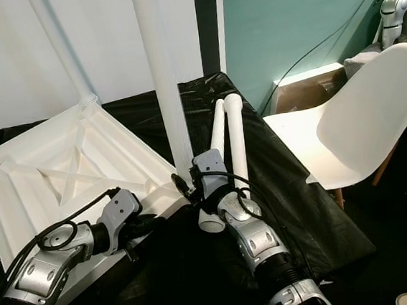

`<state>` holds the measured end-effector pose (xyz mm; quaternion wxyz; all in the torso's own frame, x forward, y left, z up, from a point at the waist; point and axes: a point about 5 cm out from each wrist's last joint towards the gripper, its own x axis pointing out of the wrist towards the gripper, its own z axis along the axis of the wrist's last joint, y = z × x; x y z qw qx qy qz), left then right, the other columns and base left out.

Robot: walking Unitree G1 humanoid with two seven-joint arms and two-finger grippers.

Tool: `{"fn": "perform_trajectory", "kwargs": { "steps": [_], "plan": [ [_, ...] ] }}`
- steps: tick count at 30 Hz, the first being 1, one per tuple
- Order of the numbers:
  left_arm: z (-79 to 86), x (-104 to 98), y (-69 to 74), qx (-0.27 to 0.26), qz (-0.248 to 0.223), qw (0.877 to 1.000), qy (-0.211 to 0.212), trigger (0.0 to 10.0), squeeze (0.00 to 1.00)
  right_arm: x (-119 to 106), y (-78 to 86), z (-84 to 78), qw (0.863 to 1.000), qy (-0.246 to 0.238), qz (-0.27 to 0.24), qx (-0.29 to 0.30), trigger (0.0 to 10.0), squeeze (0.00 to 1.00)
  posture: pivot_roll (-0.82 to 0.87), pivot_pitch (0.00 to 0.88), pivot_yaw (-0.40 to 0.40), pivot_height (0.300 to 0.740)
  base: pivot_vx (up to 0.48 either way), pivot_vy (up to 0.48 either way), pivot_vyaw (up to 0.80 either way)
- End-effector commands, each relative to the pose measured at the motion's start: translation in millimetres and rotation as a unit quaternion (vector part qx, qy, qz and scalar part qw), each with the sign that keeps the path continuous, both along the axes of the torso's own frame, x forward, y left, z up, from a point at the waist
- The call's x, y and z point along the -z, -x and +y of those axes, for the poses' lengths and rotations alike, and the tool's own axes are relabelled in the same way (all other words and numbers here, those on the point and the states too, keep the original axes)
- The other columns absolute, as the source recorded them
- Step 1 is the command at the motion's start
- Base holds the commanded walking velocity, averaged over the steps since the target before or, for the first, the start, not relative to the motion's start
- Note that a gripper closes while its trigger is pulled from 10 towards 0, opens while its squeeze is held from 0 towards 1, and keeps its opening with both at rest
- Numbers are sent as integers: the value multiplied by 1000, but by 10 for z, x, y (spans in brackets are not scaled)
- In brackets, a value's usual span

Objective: Building children table

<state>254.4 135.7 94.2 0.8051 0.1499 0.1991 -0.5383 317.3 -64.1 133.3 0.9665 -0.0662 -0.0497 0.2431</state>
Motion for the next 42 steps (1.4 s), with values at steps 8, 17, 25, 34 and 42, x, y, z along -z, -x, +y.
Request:
{"fn": "perform_trajectory", "kwargs": {
  "steps": [8,17,25,34,42],
  "plan": [
    [-82,365,286,56,110,992,-19,10000,0,35,-67,-190,999,29,26,-33,10000,0,16,0,34,740,0,0,0],
    [-81,367,281,62,111,992,-22,10000,0,-28,-58,-330,980,85,48,-175,10000,0,9,0,44,740,0,0,0],
    [-57,377,291,62,113,991,-25,10000,0,-88,-8,-436,965,116,44,-230,3922,0,5,0,52,740,0,0,0],
    [-53,374,279,64,112,991,-27,10000,0,-71,8,-522,942,157,67,-290,0,0,3,0,55,740,0,0,0],
    [-58,374,286,63,111,992,-25,10000,0,83,190,-296,941,120,82,-306,0,0,8,0,47,740,0,0,0]
  ]
}}
